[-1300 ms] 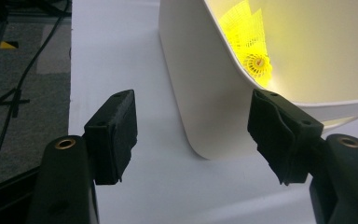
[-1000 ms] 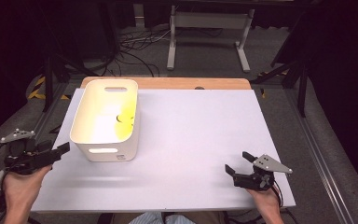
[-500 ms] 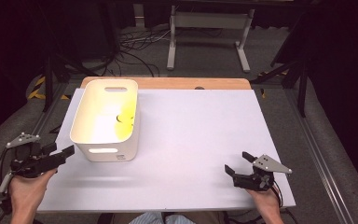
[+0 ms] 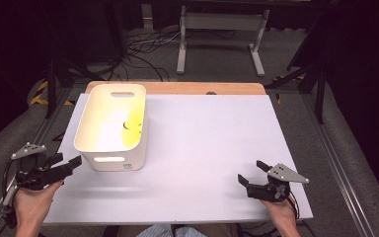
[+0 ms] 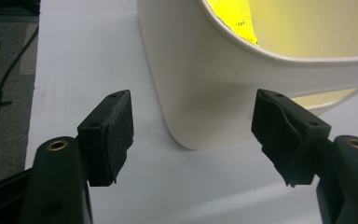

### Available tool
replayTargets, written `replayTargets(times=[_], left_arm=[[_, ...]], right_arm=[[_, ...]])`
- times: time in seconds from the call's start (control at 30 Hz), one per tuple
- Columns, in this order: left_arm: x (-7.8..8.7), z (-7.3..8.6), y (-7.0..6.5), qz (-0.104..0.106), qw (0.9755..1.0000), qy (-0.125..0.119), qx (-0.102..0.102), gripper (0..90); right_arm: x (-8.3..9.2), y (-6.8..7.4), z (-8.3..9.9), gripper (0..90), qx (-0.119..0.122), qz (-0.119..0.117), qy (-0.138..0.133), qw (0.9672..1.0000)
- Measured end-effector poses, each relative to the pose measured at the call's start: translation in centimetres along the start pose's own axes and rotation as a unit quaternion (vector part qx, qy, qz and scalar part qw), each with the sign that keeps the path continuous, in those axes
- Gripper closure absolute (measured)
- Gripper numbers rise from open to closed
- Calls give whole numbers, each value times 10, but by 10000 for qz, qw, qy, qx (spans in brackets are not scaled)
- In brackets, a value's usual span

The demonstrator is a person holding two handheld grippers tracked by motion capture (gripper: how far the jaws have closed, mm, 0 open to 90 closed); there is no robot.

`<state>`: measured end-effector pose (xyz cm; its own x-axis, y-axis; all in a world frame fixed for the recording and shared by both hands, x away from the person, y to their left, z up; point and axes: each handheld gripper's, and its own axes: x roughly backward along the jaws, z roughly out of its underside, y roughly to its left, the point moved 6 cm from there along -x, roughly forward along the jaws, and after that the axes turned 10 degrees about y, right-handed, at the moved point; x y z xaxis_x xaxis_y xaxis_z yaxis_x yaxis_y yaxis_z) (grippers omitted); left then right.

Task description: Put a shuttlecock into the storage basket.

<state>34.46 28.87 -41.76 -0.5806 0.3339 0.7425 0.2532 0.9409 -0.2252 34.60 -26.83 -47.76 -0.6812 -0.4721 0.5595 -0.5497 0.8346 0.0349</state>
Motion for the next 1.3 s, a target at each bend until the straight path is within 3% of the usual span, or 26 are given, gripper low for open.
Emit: replayTargets(times=[0.27, 0.73, 0.83, 1.03, 1.3], left_arm=[[-7, 4, -7, 23, 9999, -16, -100, 297], [-14, 16, -9, 144, 9995, -294, 8, 264], [-17, 19, -10, 110, 9996, -274, -44, 258], [-21, 25, -9, 76, 9998, -197, 35, 254], [-25, 34, -13, 60, 9999, -99, 47, 313]], right_arm=[[0, 0, 0, 126, 14, 6, 4, 10000], [1, -2, 0, 127, -55, 29, -16, 10000], [0, -3, 1, 127, -88, 51, 8, 9999], [1, -2, 0, 127, -84, 70, -5, 9999], [1, -2, 0, 127, -73, 52, -18, 10000]])
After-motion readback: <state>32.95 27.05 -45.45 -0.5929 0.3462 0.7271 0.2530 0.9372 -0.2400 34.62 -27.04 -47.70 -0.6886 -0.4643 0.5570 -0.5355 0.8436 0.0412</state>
